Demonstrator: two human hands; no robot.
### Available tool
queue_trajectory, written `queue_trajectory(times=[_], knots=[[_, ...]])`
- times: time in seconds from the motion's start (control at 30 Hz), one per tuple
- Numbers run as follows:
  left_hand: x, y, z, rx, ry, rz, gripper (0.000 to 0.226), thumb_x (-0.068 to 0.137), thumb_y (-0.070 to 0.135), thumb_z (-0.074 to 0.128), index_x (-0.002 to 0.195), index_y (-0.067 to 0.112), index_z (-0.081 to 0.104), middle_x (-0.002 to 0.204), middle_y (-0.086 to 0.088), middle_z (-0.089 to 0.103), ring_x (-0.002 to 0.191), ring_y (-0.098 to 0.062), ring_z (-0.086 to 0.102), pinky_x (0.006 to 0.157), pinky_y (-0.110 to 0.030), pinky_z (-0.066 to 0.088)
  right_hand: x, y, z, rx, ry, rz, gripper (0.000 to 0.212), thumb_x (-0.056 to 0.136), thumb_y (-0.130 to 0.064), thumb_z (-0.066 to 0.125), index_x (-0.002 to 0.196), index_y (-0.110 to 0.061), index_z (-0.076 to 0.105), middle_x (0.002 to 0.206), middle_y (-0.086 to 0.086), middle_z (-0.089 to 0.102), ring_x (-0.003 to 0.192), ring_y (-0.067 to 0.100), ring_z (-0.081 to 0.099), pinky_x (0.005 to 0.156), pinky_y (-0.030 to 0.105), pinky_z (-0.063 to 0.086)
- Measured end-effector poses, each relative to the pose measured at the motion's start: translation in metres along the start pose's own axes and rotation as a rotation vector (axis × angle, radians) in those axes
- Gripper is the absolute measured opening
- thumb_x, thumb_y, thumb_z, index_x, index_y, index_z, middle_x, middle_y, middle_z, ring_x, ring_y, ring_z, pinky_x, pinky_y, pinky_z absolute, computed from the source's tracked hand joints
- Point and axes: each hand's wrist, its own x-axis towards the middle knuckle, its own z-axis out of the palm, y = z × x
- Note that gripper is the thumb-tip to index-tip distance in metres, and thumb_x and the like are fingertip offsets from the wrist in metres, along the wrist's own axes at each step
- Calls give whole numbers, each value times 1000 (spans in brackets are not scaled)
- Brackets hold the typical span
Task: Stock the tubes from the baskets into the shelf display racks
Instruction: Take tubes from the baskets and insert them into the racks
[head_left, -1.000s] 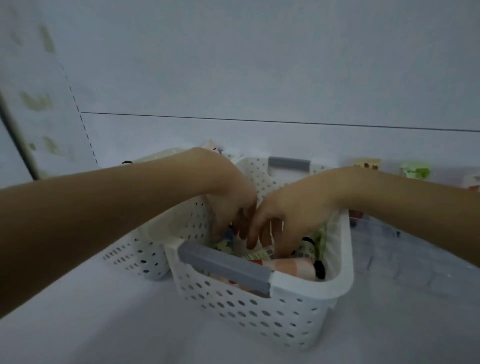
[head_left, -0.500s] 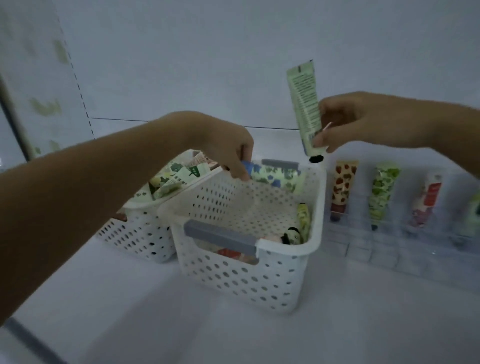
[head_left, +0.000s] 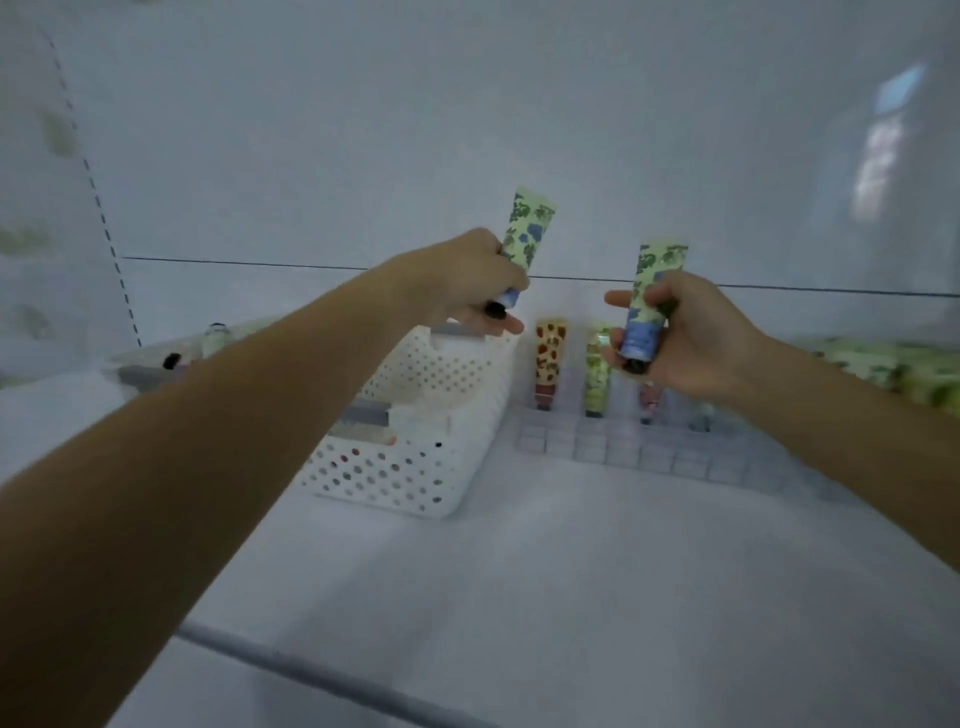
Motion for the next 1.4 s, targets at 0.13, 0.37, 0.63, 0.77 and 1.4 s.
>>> queue_trajectory(times=[0.13,0.37,0.63,0.77,1.4], knots=[[-4,21,56,-27,19,35,19,91,16,54,74,13,45,72,-2,53,68,-11,62,68,-25,53,-37,-5,-41,-53,58,-28,8,92,-10,41,89,-7,48,76,7,45,61,17,54,56,29,57],[-4,55,168,-228,-5,102,15,89,18,59,80,9,51,71,-4,54,50,-4,56,60,-22,50,-89,-24,-115,-174,385,-396,16,93,-11,52,78,-15,51,72,3,52,62,9,59,53,19,51],[-2,45,267,-490,70,49,37,87,23,63,114,6,45,94,-7,56,94,-26,61,88,-40,52,-98,-9,-184,-339,556,-589,9,91,-11,56,85,-17,54,76,1,57,66,7,58,63,22,49],[8,22,272,-494,175,76,55,87,10,61,134,4,32,116,-16,55,107,-31,58,90,-47,51,-87,-4,-189,-788,560,-697,26,87,-16,63,101,-15,41,74,-6,52,64,-1,49,59,8,40],[5,9,279,-320,197,224,54,87,11,61,135,11,39,89,8,49,74,-3,50,62,-5,39,-81,13,-200,-1873,666,-658,63,87,0,50,144,-16,31,137,18,40,122,34,34,98,41,29]])
